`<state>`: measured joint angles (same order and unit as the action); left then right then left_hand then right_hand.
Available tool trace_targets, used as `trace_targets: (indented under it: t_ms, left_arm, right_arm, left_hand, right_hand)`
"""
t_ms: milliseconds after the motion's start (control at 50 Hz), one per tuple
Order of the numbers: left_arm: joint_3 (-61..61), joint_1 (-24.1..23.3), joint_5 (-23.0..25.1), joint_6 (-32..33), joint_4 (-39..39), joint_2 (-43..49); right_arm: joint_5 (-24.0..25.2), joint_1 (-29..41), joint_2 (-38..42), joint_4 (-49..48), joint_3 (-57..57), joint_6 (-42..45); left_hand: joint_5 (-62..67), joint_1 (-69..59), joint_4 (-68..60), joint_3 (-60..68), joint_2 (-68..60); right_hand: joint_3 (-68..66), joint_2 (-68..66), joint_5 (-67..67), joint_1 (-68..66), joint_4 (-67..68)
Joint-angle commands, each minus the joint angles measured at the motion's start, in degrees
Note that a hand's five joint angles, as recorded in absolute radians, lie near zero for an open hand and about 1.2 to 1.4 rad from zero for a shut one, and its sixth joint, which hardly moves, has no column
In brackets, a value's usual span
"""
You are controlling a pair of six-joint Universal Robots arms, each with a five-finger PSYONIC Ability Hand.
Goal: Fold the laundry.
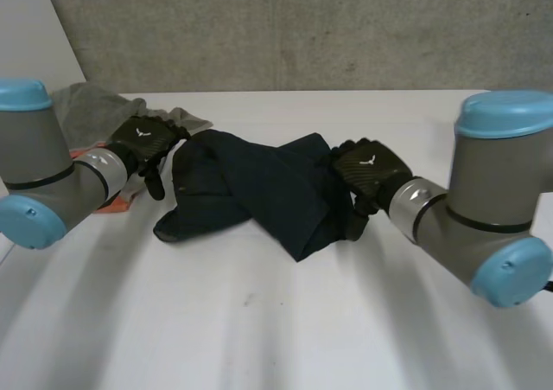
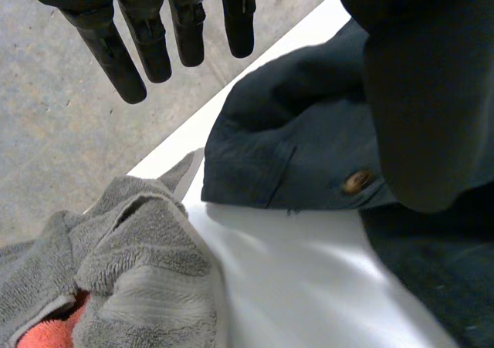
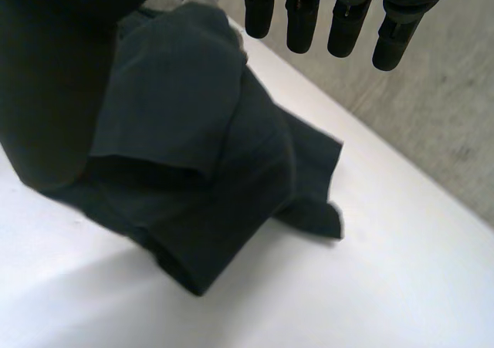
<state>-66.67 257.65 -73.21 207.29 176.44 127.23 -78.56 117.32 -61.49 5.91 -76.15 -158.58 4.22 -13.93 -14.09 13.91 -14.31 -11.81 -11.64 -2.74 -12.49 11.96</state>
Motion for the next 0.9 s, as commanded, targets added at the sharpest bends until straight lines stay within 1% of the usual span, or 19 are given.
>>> trace_targets:
  t_ms: [20, 40, 100, 120, 180, 200, 240, 280, 340, 360, 400, 500, 580, 780, 880, 900]
  left_arm:
    - [-2.7, -0.9, -3.2, -0.2, -7.9, -6.0]
    - [-2.9, -0.7, -4.6, -0.5, -10.0, -6.1]
    - [-3.8, 0.3, -6.9, -1.6, -12.8, -6.2]
    - [-4.6, 0.9, -7.9, -2.4, -14.0, -6.4]
    - [-6.1, 1.9, -8.0, -2.9, -14.5, -6.2]
    - [-7.1, 2.7, -7.7, -2.9, -14.4, -5.9]
    - [-7.9, 3.4, -7.3, -2.8, -14.1, -5.8]
    - [-9.1, 4.2, -6.0, -2.8, -13.4, -5.8]
    - [-10.4, 4.7, -3.4, -2.4, -12.0, -5.4]
    - [-10.8, 4.8, -2.1, -2.2, -11.0, -5.0]
    - [-10.9, 4.8, -1.2, -2.0, -10.2, -4.4]
    - [-10.5, 3.6, -0.7, -2.2, -9.0, -2.9]
    - [-9.0, 1.5, -1.2, -1.9, -9.0, -0.4]
    - [-6.4, -1.7, -1.9, -2.0, -8.1, 2.3]
    - [-4.9, -2.9, -2.6, -1.7, -7.1, 4.0]
    - [-4.4, -3.1, -3.0, -1.7, -6.7, 4.7]
  right_arm:
    - [-3.3, 2.0, 5.4, 4.3, 4.3, -8.0]
    - [-2.7, 1.9, 5.5, 4.2, 4.2, -8.3]
    - [-2.0, 1.9, 5.7, 4.2, 4.2, -8.1]
    - [-2.0, 1.9, 5.7, 4.2, 4.1, -7.7]
    - [-2.0, 1.9, 5.6, 4.2, 4.0, -7.2]
    - [-2.0, 1.9, 5.6, 4.2, 4.0, -6.9]
    - [-2.0, 2.0, 5.5, 4.2, 4.0, -6.7]
    - [-2.0, 2.1, 5.7, 4.2, 3.9, -6.6]
    - [-2.0, 2.1, 5.8, 4.2, 3.9, -6.5]
    - [-2.0, 2.1, 5.9, 4.2, 3.9, -6.4]
    - [-2.0, 2.2, 5.9, 4.2, 3.8, -6.3]
    - [-2.1, 2.5, 6.1, 4.2, 3.8, -5.9]
    - [-2.2, 2.5, 5.9, 4.2, 3.7, -5.7]
    - [-2.0, 2.2, 5.6, 4.2, 3.7, -5.7]
    - [-2.0, 2.1, 5.5, 4.3, 3.7, -5.7]
    - [-2.0, 2.1, 5.6, 4.3, 3.7, -5.7]
  left_hand:
    - [10.6, -10.9, -10.7, 10.9, -10.5]
    - [14.1, -14.4, -14.3, 14.4, -14.0]
    - [21.2, -21.5, -21.3, 21.5, -21.1]
    - [26.1, -26.3, -26.2, 26.4, -26.0]
    - [31.3, -31.6, -31.4, 31.6, -31.2]
    - [35.8, -36.1, -35.9, 36.1, -35.7]
    - [38.2, -38.5, -38.3, 38.5, -38.1]
    - [37.1, -37.3, -37.2, 37.4, -37.0]
    - [30.2, -30.5, -30.3, 30.5, -30.1]
    - [22.6, -22.9, -22.8, 23.0, -22.6]
    - [14.9, -15.2, -15.0, 15.2, -14.8]
    - [10.5, -10.8, -10.6, 10.8, -10.4]
    - [10.8, -11.1, -10.9, 11.1, -10.7]
    - [12.3, -12.6, -12.4, 12.6, -12.2]
    - [17.9, -18.1, -18.0, 18.2, -17.8]
    - [23.7, -24.0, -23.8, 24.0, -23.6]
  right_hand:
    - [1.8, 1.6, 2.7, 2.5, -2.0]
    - [1.8, 1.6, 2.7, 2.5, -2.0]
    - [1.8, 1.6, 2.7, 2.5, -2.0]
    - [1.8, 1.6, 2.7, 2.5, -2.0]
    - [1.8, 1.6, 2.7, 2.5, -2.0]
    - [1.8, 1.6, 2.7, 2.5, -2.0]
    - [1.8, 1.6, 2.7, 2.5, -2.0]
    - [1.8, 1.6, 2.7, 2.5, -2.0]
    - [1.8, 1.6, 2.7, 2.5, -2.0]
    - [1.8, 1.6, 2.7, 2.5, -2.0]
    - [1.8, 1.6, 2.7, 2.5, -2.0]
    - [1.8, 1.6, 2.7, 2.5, -2.0]
    - [1.8, 1.6, 2.7, 2.5, -2.0]
    - [1.8, 1.6, 2.7, 2.5, -2.0]
    - [1.8, 1.6, 2.7, 2.5, -2.0]
    - [1.8, 1.6, 2.7, 2.5, -2.0]
